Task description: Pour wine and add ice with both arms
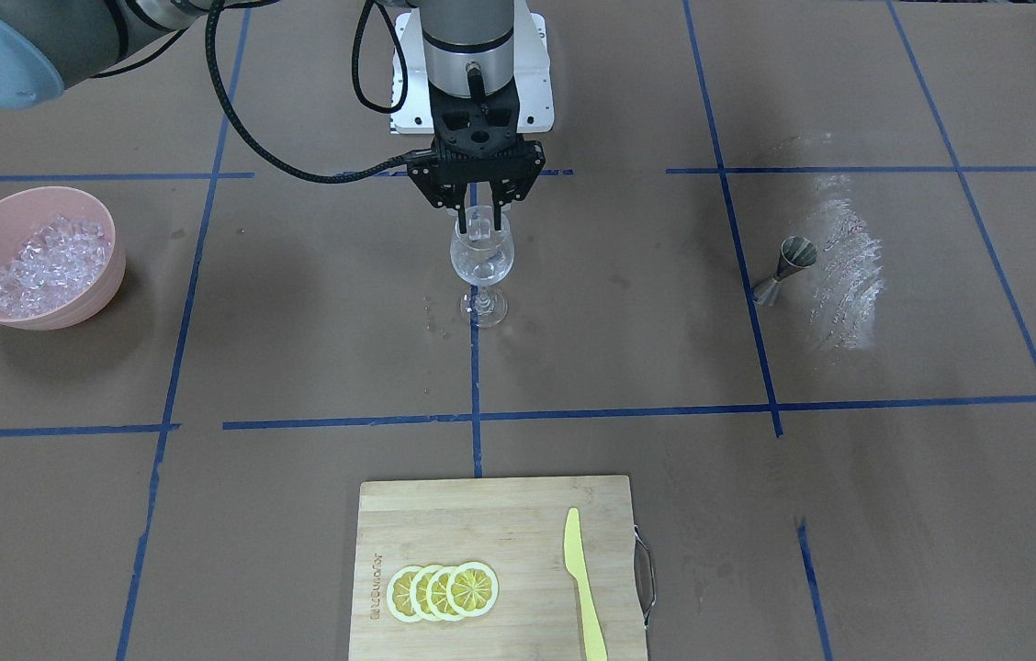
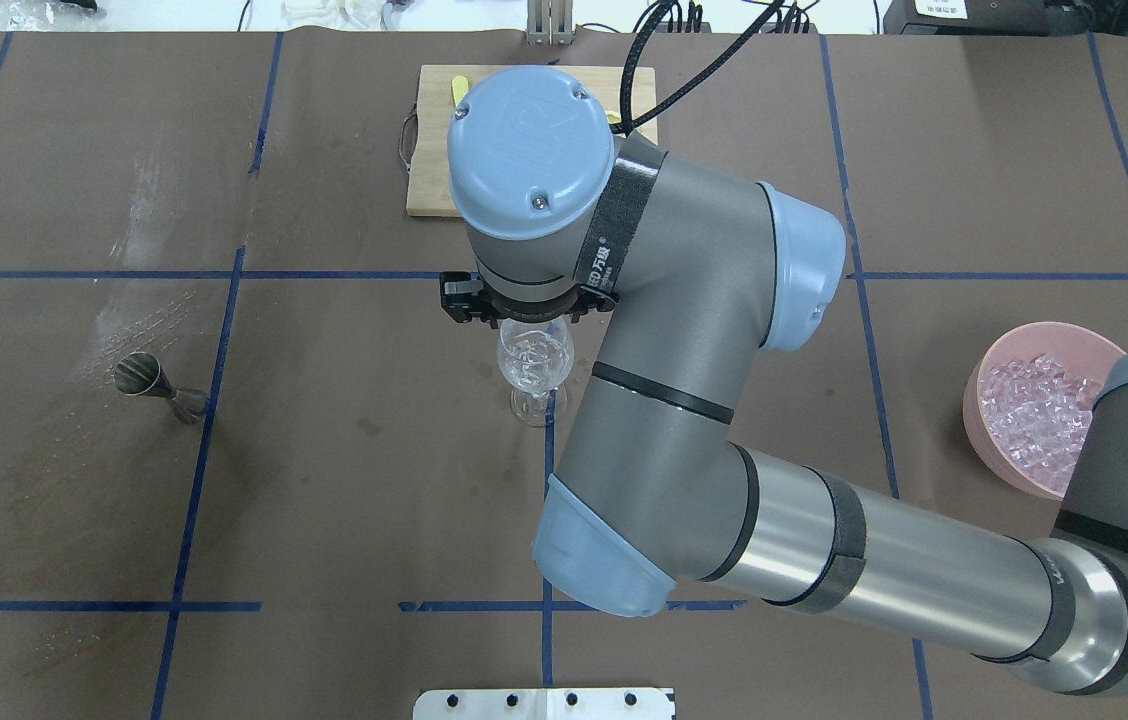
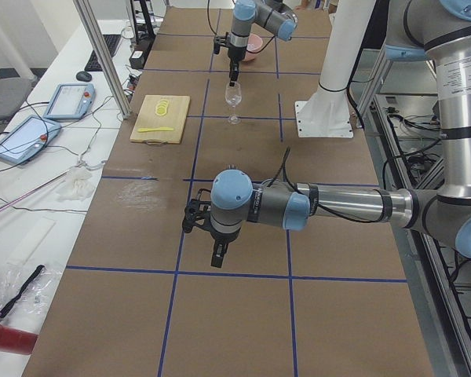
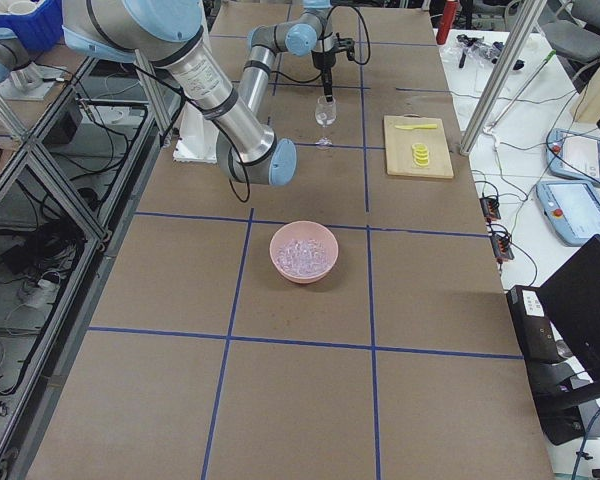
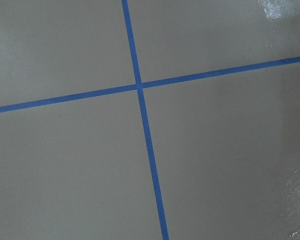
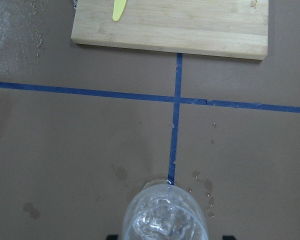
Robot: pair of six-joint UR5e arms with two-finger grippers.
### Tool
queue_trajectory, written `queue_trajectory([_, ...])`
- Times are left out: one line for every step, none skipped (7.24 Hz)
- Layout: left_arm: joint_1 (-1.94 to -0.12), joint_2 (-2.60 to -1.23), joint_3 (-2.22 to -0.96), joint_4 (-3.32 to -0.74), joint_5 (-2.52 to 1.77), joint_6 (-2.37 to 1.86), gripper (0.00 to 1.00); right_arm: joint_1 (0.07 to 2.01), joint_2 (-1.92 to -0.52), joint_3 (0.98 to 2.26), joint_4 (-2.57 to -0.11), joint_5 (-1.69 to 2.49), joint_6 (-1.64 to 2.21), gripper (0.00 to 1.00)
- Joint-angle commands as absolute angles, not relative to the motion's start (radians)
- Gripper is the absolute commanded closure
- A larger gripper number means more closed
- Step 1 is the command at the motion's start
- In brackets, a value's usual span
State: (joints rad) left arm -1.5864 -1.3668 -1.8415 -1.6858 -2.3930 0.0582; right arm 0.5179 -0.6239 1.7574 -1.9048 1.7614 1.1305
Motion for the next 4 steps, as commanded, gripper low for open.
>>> queue_trajectory([-1.588, -1.367, -1.844, -1.686, -2.391, 0.058, 0.0, 0.518, -0.624, 1.766, -1.905, 1.763, 1.128, 0.0])
queue_trajectory([-1.588, -1.367, -1.844, -1.686, -2.391, 0.06, 0.0, 0.55, -0.633, 1.778, -1.905, 1.784, 1.112, 0.0])
queue_trajectory([-1.588, -1.368, -1.841, -1.686, -2.391, 0.061, 0.0, 0.619, -0.67, 1.81, -1.905, 1.868, 1.091, 0.0])
queue_trajectory([-1.588, -1.373, -1.839, -1.684, -2.391, 0.06, 0.0, 0.706, -0.748, 1.868, -1.905, 1.943, 0.969, 0.0])
